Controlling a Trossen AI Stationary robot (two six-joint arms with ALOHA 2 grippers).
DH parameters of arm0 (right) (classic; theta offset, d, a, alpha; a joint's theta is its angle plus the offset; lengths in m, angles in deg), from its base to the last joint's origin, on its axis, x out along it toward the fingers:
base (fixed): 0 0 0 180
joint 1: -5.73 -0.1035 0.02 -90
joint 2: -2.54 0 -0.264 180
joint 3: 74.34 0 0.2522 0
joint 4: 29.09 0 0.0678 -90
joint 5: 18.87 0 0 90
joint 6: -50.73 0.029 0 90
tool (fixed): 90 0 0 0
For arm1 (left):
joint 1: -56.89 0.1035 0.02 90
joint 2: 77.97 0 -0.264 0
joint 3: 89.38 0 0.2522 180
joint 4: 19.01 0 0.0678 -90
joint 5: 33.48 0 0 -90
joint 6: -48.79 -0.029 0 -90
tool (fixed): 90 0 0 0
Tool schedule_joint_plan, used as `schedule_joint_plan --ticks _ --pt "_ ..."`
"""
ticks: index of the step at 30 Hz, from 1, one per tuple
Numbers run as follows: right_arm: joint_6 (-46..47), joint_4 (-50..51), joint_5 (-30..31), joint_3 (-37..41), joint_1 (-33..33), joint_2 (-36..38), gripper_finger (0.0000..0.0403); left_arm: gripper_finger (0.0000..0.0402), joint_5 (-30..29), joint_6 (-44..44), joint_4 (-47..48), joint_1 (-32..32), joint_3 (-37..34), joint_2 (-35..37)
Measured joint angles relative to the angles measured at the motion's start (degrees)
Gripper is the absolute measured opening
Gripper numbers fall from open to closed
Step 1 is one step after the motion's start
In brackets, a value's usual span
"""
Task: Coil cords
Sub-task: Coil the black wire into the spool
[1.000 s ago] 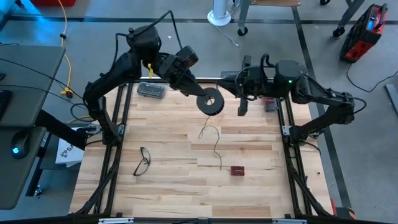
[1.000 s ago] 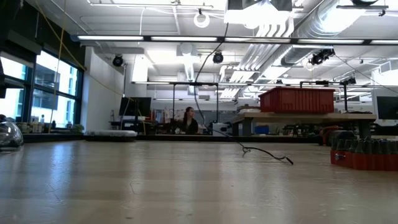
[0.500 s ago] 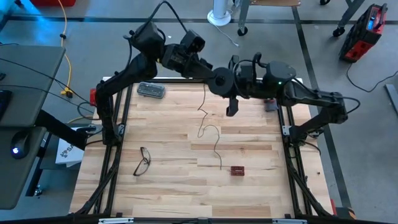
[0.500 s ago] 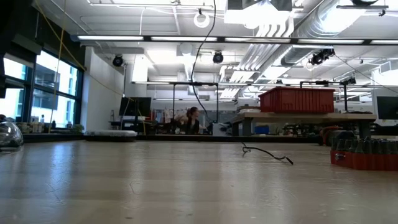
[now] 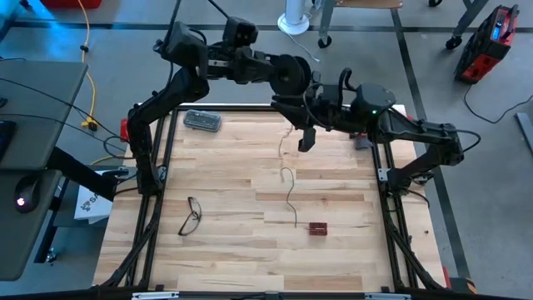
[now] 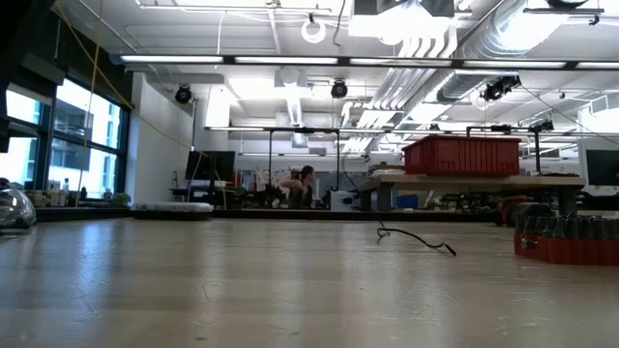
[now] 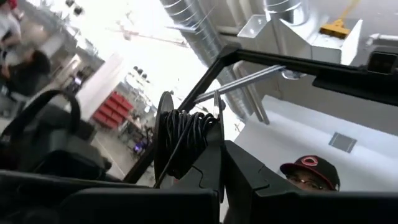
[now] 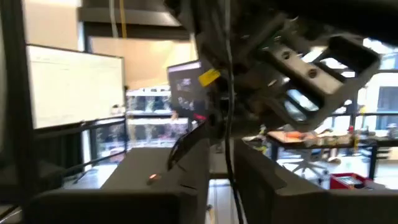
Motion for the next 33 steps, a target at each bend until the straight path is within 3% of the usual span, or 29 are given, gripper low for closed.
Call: schedule_joint_plan --ticks 6,11,16,22,33 --pt "-0.2 -1.1 2.7 0.0 0.4 -1.0 0.0114 0.0001 -0.3 -0.9 -3.1 0.0 0.0 0.0" --pt "-0.2 -1.9 2.7 0.0 0.4 -1.9 0.0120 0.0001 -2.4 -1.9 -8.0 0.7 0.0 0.0" --pt "0.3 -3.2 2.7 0.0 0.4 -2.9 0.0096 0.0001 -4.0 -2.6 -9.7 1.0 0.0 0.0" --pt "1.2 -4.5 3.3 0.0 -0.1 -3.8 0.0011 0.0001 -7.0 -6.3 -9.7 1.0 0.0 0.0" --pt "0.7 -7.2 4.5 0.0 -3.1 -4.7 0.0002 0.0001 -10.9 -7.9 -16.1 3.4 0.0 0.0"
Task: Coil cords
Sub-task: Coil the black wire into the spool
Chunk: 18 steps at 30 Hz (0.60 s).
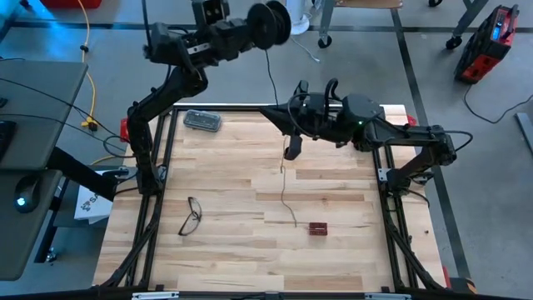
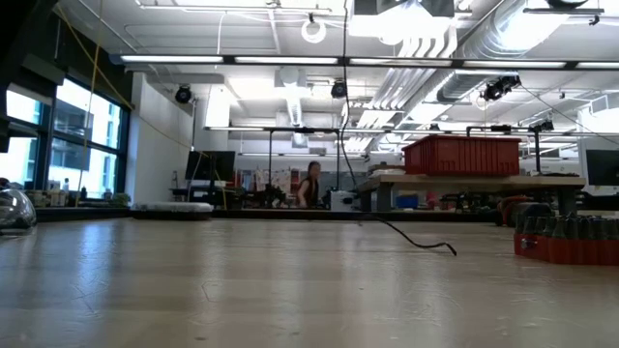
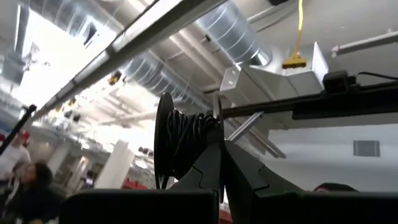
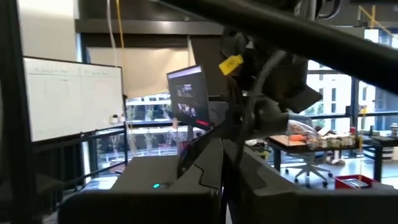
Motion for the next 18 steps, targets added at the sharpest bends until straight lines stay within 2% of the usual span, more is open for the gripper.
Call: schedule_joint_plan --ticks 5,8,11,18 --pt "1.5 -0.5 -1.4 0.0 -0.1 0.0 0.0004 0.0001 -3.0 0.1 -2.5 0.3 0.0 0.2" --pt "2.0 -1.4 -3.3 0.0 -0.4 0.0 0.0019 0.0001 -3.8 -1.4 -3.1 0.3 0.0 0.4" --pt "2.0 -3.7 -4.6 0.0 -1.2 0.0 0.0051 0.0001 -4.7 -2.7 -4.9 0.3 0.0 0.5" --pt "0.0 -12.7 -5.7 0.0 -3.2 0.0 0.0155 0.0001 -4.9 -6.8 -9.2 0.3 0.0 0.6"
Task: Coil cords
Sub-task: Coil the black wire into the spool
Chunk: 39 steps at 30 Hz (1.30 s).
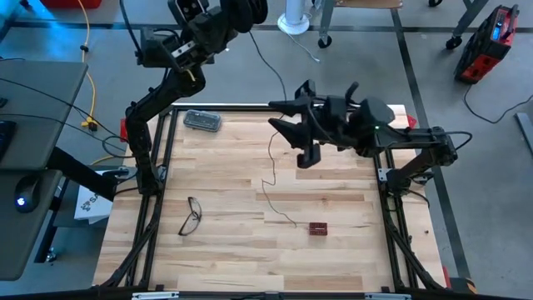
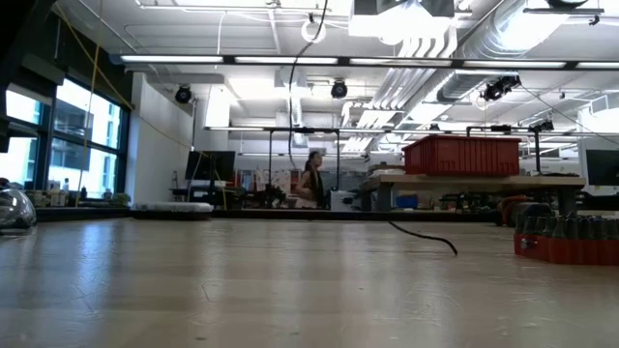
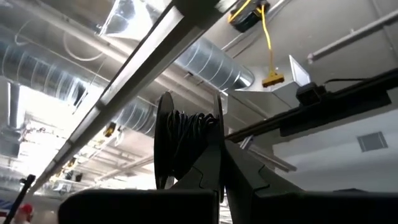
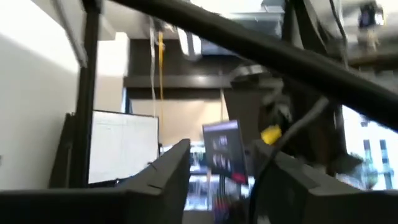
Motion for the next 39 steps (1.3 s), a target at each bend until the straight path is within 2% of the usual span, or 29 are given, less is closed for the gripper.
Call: schedule_joint_plan --ticks 4,7,9,13,14,16,17,20,22,25,28,31,32,36,39 --pt "-2.7 -2.1 -3.8 0.0 -0.2 0.1 0.0178 0.0001 0.5 -1.7 0.0 -0.5 0.0 0.1" --pt "-0.3 -2.2 -8.7 0.0 0.4 -0.5 0.0180 0.0001 0.7 -7.6 -1.0 -1.5 0.0 0.1" --pt "0.4 -1.2 -9.4 0.0 0.7 -0.8 0.0181 0.0001 0.2 -11.6 -3.3 -2.0 0.0 0.1" --pt "3.5 -2.0 -0.6 0.0 0.9 -1.0 0.0181 0.0001 -0.1 -15.8 -7.2 -2.6 0.0 0.2" --pt "5.5 -2.5 -2.2 0.0 1.3 -1.1 0.0181 0.0001 0.2 -16.7 -7.2 -2.6 0.0 0.2" --pt "6.2 -2.4 -10.4 0.0 2.2 -1.2 0.0181 0.0001 1.8 -18.5 -6.6 -2.6 0.0 0.3" --pt "6.1 -2.8 -12.5 0.0 2.5 -1.4 0.0181 0.0001 1.8 -18.9 -6.1 -2.6 0.0 0.3" --pt "9.8 -4.4 -12.9 0.0 2.4 -1.3 0.0181 0.0001 2.0 -19.4 -5.2 -2.5 0.0 0.3" --pt "10.0 -3.5 -20.6 0.0 3.0 -1.2 0.0181 0.0001 2.0 -19.8 -3.2 -2.2 0.0 0.4" --pt "13.1 -3.5 -21.4 0.0 3.3 -1.4 0.0181 0.0001 1.7 -19.3 -2.7 -1.6 0.0 0.3" --pt "11.9 0.7 -26.8 0.0 3.8 -1.0 0.0181 0.0001 1.0 -18.8 -2.9 -1.1 0.0 0.3" --pt "10.7 5.4 -21.9 0.0 4.0 -0.4 0.0181 0.0001 0.7 -18.5 -3.0 -0.7 0.0 0.7" --pt "9.5 7.5 -18.7 0.0 4.0 -0.3 0.0181 0.0001 0.6 -18.2 -2.9 -0.7 0.0 1.0" --pt "-0.5 18.4 0.0 0.0 3.3 0.4 0.0181 0.0001 1.8 -15.9 -3.1 -0.7 0.0 1.8" --pt "-4.6 18.3 5.1 0.0 3.3 0.4 0.0181 0.0001 2.9 -15.5 -3.1 -1.2 0.0 1.9"
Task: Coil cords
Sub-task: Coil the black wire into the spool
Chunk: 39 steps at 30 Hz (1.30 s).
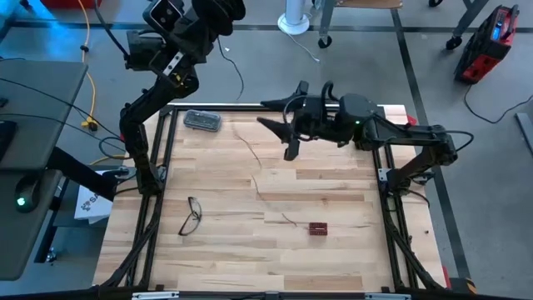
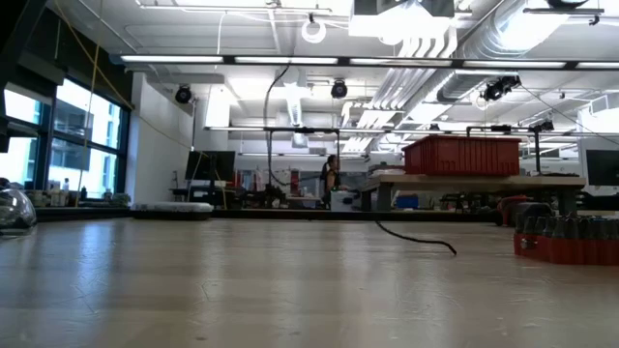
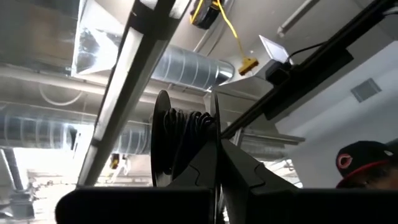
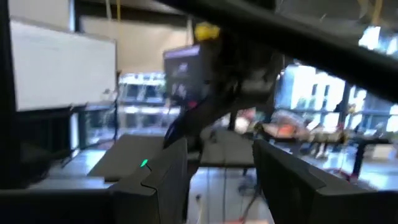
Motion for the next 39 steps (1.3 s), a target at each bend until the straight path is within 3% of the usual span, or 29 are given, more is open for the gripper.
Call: schedule_joint_plan --ticks 5,15,20,39 --pt "-3.6 -3.6 3.1 0.0 0.4 0.1 0.0181 0.0001 0.7 1.3 0.4 -1.1 0.0 -0.1" --pt "-2.5 -7.4 1.8 0.0 1.8 0.0 0.0181 0.0001 0.5 2.0 1.3 -1.8 0.0 -0.1" --pt "0.7 -11.8 -2.6 0.0 3.2 -0.8 0.0181 0.0001 -1.4 1.4 5.5 -2.2 0.0 -0.1" --pt "2.9 -12.1 -4.3 0.0 6.1 -3.6 0.0181 0.0001 -1.4 -0.1 7.3 -2.2 0.0 -0.2"
